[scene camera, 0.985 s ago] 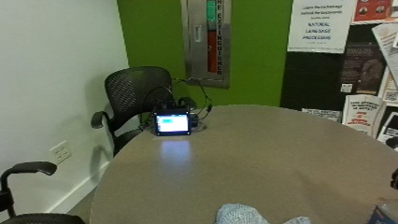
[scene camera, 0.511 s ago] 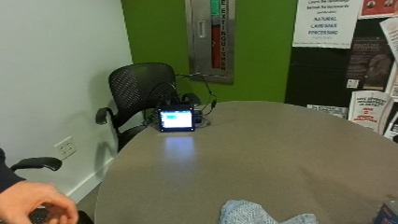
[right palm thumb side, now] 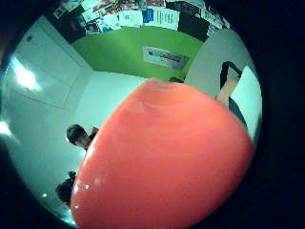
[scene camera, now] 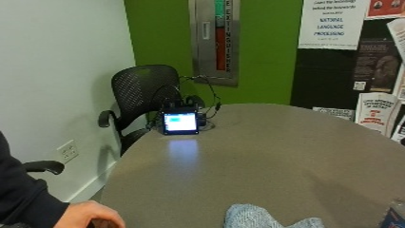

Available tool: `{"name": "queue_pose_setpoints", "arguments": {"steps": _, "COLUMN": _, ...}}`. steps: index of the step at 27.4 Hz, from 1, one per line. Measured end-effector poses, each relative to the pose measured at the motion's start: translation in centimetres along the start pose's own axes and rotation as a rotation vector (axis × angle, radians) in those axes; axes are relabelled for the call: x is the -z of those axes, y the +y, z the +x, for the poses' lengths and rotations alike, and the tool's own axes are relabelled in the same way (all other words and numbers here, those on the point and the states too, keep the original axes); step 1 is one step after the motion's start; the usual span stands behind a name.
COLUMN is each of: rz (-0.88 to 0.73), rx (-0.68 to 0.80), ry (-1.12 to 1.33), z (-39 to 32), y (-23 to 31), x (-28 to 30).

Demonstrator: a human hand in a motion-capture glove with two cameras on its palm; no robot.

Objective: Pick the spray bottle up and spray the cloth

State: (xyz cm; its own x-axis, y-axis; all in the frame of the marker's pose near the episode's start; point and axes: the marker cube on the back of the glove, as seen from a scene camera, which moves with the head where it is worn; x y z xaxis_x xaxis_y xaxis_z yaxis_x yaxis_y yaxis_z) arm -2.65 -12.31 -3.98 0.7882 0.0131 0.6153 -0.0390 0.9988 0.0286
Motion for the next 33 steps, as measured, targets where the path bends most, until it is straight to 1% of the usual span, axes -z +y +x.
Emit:
{"name": "queue_pose_setpoints", "arguments": {"steps": 6, "rz": 0.003, "rx": 0.025, "ry": -0.005, "z": 0.2, "y": -0.4, "x": 0.1}}
{"name": "queue_pose_setpoints", "arguments": {"steps": 12, "rz": 0.011, "rx": 0.011, "ry": 0.001, "z": -0.4, "y": -0.2, "x": 0.1}}
{"name": "queue_pose_setpoints", "arguments": {"steps": 24, "rz": 0.021, "rx": 0.028, "ry": -0.005, "z": 0.5, "y": -0.3, "x": 0.5}}
{"name": "queue_pose_setpoints", "arguments": {"steps": 33, "rz": 0.016, "rx": -0.012, "ry": 0.009, "z": 1.7, "y": 0.7, "x": 0.9}}
